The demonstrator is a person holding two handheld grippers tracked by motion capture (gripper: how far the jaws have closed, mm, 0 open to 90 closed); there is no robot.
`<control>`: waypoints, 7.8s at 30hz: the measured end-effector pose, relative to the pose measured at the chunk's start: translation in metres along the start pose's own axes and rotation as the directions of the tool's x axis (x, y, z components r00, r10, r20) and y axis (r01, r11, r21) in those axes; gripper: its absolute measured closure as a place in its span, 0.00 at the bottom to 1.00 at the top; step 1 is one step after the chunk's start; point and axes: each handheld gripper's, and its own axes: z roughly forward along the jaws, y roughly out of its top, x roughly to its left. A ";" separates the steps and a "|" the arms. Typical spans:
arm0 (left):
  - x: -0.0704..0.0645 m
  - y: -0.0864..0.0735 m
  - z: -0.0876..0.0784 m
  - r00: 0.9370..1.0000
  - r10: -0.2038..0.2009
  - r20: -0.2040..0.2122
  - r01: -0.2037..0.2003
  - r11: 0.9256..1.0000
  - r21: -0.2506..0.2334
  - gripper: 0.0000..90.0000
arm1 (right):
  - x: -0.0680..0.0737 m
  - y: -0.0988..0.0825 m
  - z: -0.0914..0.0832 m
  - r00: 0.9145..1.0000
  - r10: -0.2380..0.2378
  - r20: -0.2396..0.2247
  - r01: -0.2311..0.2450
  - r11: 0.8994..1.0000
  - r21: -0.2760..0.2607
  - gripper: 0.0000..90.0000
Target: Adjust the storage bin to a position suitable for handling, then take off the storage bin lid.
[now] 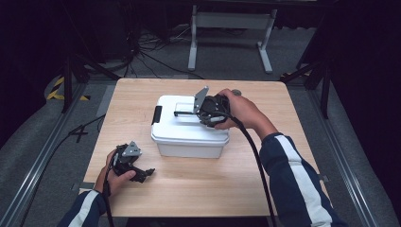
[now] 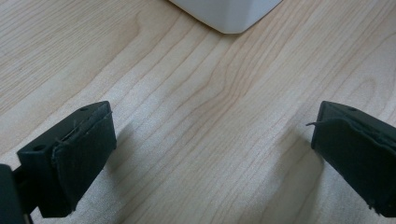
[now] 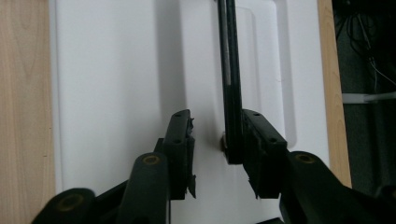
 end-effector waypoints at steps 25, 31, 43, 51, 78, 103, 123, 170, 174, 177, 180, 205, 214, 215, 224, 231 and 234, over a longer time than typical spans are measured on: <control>0.000 0.000 0.000 1.000 0.001 0.002 -0.001 1.000 0.001 0.00 | -0.005 0.016 -0.003 0.997 -0.067 0.022 0.067 0.998 0.001 0.94; 0.000 0.000 0.000 1.000 0.002 0.001 -0.002 1.000 0.001 0.00 | -0.004 0.017 -0.005 0.997 -0.067 0.035 0.067 0.998 -0.018 0.94; 0.000 0.000 0.000 1.000 0.001 0.002 -0.001 1.000 0.001 0.00 | -0.007 0.016 -0.013 0.997 -0.057 0.043 0.059 0.996 -0.059 0.94; 0.000 0.000 0.000 1.000 -0.003 0.001 0.003 1.000 0.001 0.00 | -0.009 0.010 -0.023 0.997 -0.050 0.064 0.056 0.995 -0.083 0.94; 0.000 0.000 -0.001 1.000 -0.007 0.003 0.007 1.000 0.006 0.00 | -0.013 -0.041 -0.063 0.991 0.013 0.136 0.005 0.991 -0.132 0.94; -0.001 -0.001 0.000 1.000 -0.008 0.000 0.008 1.000 0.001 0.00 | -0.005 -0.129 -0.105 0.972 0.133 0.193 -0.103 0.982 -0.159 0.94; 0.000 0.000 -0.001 1.000 -0.005 0.001 0.005 1.000 0.004 0.00 | 0.004 -0.211 -0.116 0.927 0.300 0.226 -0.262 0.948 -0.182 0.94; 0.000 0.000 -0.001 1.000 -0.005 0.003 0.005 1.000 0.004 0.00 | 0.002 -0.262 0.001 0.897 0.432 0.091 -0.423 0.900 -0.103 0.94; 0.000 0.000 -0.001 1.000 -0.004 0.005 0.004 1.000 0.005 0.00 | 0.003 -0.268 0.007 0.889 0.448 0.095 -0.439 0.893 -0.101 0.94; 0.000 0.000 -0.001 1.000 -0.002 0.007 0.002 1.000 0.004 0.00 | 0.005 -0.273 0.012 0.886 0.455 0.093 -0.447 0.889 -0.096 0.94; 0.001 0.000 0.000 1.000 0.002 0.006 -0.002 1.000 0.003 0.00 | 0.005 -0.277 0.013 0.874 0.479 0.082 -0.471 0.876 -0.103 0.94; 0.001 0.000 0.000 1.000 0.005 0.011 -0.005 1.000 0.006 0.00 | 0.008 -0.286 0.011 0.830 0.553 0.071 -0.536 0.827 -0.171 0.71; 0.001 0.000 0.000 1.000 0.006 0.011 -0.006 1.000 0.006 0.00 | 0.011 -0.289 -0.002 0.808 0.587 0.053 -0.563 0.795 -0.224 0.57; 0.001 0.000 0.000 1.000 0.006 0.011 -0.006 1.000 0.006 0.00 | 0.012 -0.288 -0.003 0.806 0.589 0.057 -0.563 0.794 -0.228 0.57; 0.001 0.000 0.000 1.000 0.006 0.011 -0.006 1.000 0.006 0.00 | 0.019 -0.280 -0.009 0.819 0.570 0.057 -0.542 0.803 -0.246 0.55; 0.001 0.000 0.000 1.000 0.005 0.012 -0.005 1.000 0.006 0.00 | 0.024 -0.277 -0.012 0.813 0.579 0.064 -0.549 0.798 -0.249 0.54; 0.001 0.000 0.000 1.000 0.006 0.012 -0.006 1.000 0.006 0.00 | 0.029 -0.276 -0.015 0.813 0.578 0.074 -0.546 0.800 -0.251 0.52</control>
